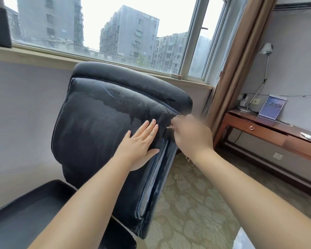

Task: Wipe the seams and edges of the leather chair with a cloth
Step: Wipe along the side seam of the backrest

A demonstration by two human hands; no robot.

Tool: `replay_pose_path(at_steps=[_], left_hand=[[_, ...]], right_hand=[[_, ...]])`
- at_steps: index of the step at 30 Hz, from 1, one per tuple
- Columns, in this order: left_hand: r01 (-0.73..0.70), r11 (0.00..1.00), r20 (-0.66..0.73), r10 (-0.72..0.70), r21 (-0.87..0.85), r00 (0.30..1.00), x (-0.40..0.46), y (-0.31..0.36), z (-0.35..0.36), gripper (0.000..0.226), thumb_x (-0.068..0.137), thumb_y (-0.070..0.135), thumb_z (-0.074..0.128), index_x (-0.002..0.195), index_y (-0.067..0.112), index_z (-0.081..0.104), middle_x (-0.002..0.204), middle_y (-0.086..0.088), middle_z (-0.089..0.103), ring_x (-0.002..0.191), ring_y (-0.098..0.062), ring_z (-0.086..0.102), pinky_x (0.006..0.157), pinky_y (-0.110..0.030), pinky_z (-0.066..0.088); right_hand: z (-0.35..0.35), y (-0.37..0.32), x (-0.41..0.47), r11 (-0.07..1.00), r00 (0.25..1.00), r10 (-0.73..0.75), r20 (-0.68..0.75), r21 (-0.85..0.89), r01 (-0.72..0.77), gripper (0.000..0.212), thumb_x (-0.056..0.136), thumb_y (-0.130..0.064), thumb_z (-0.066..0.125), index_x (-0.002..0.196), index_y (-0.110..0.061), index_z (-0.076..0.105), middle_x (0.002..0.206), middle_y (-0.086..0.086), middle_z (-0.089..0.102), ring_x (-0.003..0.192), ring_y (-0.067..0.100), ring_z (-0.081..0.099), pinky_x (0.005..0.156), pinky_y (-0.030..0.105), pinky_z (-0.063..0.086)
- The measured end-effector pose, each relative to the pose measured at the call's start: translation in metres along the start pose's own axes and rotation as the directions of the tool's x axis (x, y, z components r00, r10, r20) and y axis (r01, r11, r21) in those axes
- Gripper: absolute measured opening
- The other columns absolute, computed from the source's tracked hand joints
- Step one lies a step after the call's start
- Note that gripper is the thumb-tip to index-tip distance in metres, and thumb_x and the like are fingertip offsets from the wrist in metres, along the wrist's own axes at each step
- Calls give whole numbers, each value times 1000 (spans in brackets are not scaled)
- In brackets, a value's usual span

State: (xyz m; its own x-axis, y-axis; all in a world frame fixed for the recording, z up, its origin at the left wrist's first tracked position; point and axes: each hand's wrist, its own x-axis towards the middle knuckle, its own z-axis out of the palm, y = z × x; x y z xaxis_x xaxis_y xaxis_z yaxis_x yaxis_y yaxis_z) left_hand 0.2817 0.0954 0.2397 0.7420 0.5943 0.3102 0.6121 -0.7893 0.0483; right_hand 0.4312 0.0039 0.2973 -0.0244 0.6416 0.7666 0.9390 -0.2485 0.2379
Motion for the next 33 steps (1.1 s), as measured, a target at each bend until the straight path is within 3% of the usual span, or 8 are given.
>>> replay_pose_path(at_steps=[5, 11, 14, 18, 20, 26, 31, 33], left_hand=[[-20, 999, 55, 17, 49, 998, -2, -1, -1, 116, 78, 75, 49, 144, 22, -29, 146, 10, -41, 142, -12, -29, 120, -50, 9], [-36, 990, 111, 21, 136, 994, -3, -2, -6, 140, 67, 54, 79, 140, 20, -36, 142, 6, -46, 142, -17, -30, 120, -50, 13], [-32, 980, 118, 8, 197, 993, -2, -1, -5, 143, 65, 46, 84, 143, 16, -33, 141, 4, -47, 143, -19, -29, 120, -48, 17], [-36, 969, 88, 15, 243, 996, -4, -1, -2, 142, 66, 50, 82, 136, 15, -38, 142, 1, -47, 144, -20, -27, 119, -45, 21], [-34, 970, 83, 15, 241, 996, -5, -1, -1, 142, 67, 50, 81, 136, 15, -37, 142, 1, -46, 144, -20, -27, 119, -45, 21], [-30, 976, 86, 11, 215, 996, -7, -1, -1, 141, 68, 46, 82, 144, 15, -31, 142, 2, -46, 144, -20, -26, 119, -45, 22], [-28, 975, 66, 14, 219, 998, -8, 1, 2, 142, 67, 47, 82, 144, 14, -32, 142, 1, -46, 144, -20, -26, 119, -44, 22], [-25, 974, 57, 13, 224, 998, -8, 0, 2, 141, 68, 48, 82, 142, 14, -33, 141, 1, -47, 144, -20, -27, 119, -44, 23]], right_hand=[[16, -17, -32, 988, 988, -135, 77, -64, 140, 18, 64, -19, 79, 78, -17, 70, 65, 5, 57, 45, 22, 55, 36, 21, 36], [7, -2, 5, 997, 998, -15, -57, -80, 10, 15, 61, -14, 78, 74, -17, 71, 65, 6, 58, 46, 25, 56, 45, 19, 29], [12, -8, -9, 998, 997, -58, -47, -1, 58, 16, 64, -14, 77, 78, -16, 71, 68, 8, 58, 47, 26, 57, 41, 21, 35], [26, -17, -44, 986, 986, -166, 9, 3, 166, 25, 64, -21, 79, 87, -15, 72, 70, 6, 60, 48, 22, 58, 37, 22, 41], [24, -14, -38, 981, 982, -190, 11, -34, 190, 20, 64, -23, 79, 82, -17, 72, 69, 4, 60, 48, 21, 58, 37, 21, 39], [12, -3, -6, 997, 992, -82, -94, -23, 80, 15, 64, -16, 78, 78, -16, 71, 67, 7, 59, 47, 25, 57, 41, 21, 38], [30, -14, -43, 963, 964, -266, -21, -41, 265, 31, 64, -21, 80, 92, -12, 73, 71, 6, 62, 49, 21, 59, 35, 22, 42], [29, -10, -39, 939, 943, -332, 12, -90, 331, 25, 65, -22, 79, 89, -15, 72, 70, 5, 61, 49, 20, 58, 36, 22, 40]])
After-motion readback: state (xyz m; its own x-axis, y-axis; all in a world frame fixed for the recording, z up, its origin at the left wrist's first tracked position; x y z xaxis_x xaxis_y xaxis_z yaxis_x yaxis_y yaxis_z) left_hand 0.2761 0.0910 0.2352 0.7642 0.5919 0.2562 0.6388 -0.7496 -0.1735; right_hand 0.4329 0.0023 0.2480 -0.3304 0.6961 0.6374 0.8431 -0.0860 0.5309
